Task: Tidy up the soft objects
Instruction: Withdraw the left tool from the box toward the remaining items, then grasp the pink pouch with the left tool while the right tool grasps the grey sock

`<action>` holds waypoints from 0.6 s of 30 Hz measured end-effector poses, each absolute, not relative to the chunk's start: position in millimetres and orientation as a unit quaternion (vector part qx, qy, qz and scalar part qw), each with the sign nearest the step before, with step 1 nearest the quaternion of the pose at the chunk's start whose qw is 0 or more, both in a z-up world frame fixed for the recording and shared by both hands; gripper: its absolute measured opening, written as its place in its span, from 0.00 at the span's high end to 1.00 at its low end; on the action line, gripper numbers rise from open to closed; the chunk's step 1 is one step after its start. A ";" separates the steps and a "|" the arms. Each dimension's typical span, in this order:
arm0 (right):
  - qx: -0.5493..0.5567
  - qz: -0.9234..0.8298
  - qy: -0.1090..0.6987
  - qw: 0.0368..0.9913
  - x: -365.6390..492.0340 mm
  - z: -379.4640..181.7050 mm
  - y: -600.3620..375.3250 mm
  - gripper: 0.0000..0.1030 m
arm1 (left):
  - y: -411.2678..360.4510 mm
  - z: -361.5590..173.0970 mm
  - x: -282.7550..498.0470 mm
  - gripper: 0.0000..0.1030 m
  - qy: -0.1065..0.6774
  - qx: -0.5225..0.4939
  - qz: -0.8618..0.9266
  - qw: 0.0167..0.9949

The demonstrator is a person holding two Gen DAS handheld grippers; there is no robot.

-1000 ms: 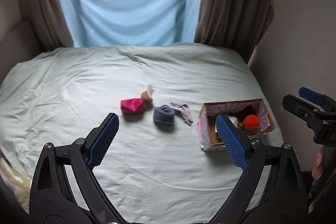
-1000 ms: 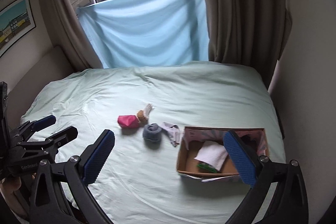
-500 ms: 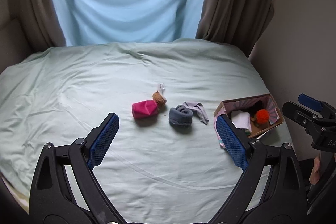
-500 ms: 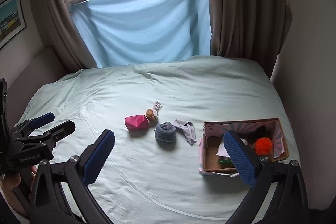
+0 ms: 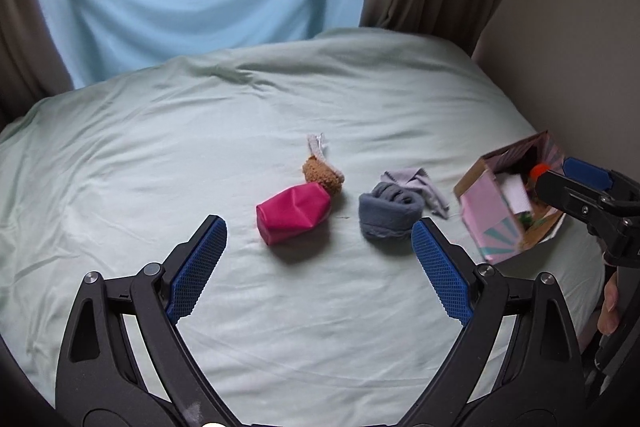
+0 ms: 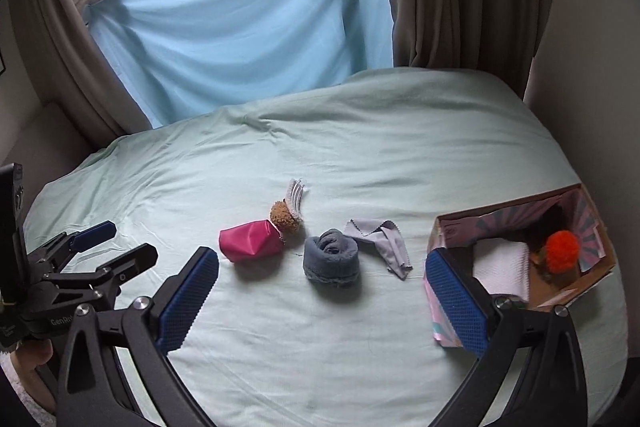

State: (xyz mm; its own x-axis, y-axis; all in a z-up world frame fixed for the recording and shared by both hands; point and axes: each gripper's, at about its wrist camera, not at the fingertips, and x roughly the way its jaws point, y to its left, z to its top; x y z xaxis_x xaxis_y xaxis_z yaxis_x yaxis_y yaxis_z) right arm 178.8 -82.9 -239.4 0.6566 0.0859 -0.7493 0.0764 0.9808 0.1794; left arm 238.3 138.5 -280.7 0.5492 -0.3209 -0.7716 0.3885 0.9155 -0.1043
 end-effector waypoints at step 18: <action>0.083 -0.009 0.458 0.885 263.3 -413.8 -67.6 0.00 | 114.5 -448.4 340.4 0.09 0.409 0.139 -0.288 0.855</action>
State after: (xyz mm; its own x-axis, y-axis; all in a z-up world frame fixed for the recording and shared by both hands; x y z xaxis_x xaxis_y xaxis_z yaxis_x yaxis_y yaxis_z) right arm 263.3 -67.6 -413.8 0.5810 0.0592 -0.8118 0.0919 0.9862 0.1377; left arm 340.4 114.5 -448.4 0.4995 -0.3794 -0.7788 0.6063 0.7952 0.0015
